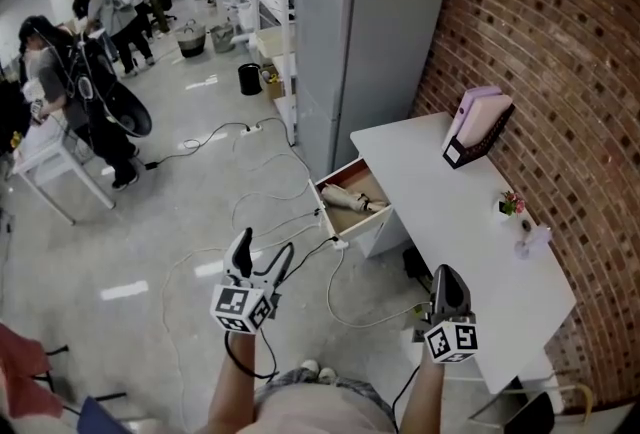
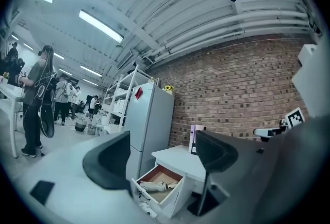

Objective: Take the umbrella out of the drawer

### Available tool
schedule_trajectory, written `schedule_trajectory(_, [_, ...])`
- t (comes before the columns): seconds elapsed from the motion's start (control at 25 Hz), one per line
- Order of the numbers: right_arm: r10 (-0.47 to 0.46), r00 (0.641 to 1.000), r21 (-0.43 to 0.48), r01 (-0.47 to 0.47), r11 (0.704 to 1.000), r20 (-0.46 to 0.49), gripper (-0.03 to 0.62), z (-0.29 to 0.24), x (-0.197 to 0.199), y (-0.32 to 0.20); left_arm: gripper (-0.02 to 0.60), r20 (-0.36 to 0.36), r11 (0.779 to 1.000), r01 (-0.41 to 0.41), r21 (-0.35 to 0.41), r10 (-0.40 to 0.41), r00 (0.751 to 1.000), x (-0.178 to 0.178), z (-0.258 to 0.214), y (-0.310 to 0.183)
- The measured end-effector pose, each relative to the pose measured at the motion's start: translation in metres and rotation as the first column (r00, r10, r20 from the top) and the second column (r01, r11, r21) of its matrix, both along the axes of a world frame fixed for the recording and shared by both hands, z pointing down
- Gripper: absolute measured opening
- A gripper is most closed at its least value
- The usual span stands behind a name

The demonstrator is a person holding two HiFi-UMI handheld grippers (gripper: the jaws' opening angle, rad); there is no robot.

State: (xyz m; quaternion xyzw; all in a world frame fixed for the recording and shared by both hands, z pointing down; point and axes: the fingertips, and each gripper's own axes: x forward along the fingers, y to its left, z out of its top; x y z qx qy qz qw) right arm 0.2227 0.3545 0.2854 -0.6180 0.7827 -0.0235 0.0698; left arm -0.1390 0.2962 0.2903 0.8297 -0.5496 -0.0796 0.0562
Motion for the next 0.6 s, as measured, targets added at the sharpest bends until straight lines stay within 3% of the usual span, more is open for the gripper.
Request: schedule_trajectory(0.6, [0.022, 1.000, -0.026, -0.022, 0.999, 0.006, 0.018, 0.017, -0.021, -0.033, 0.380, 0.012, 0.998, -0.061, -0.002, 0.061, 0.998, -0.005, 0.009, -0.038])
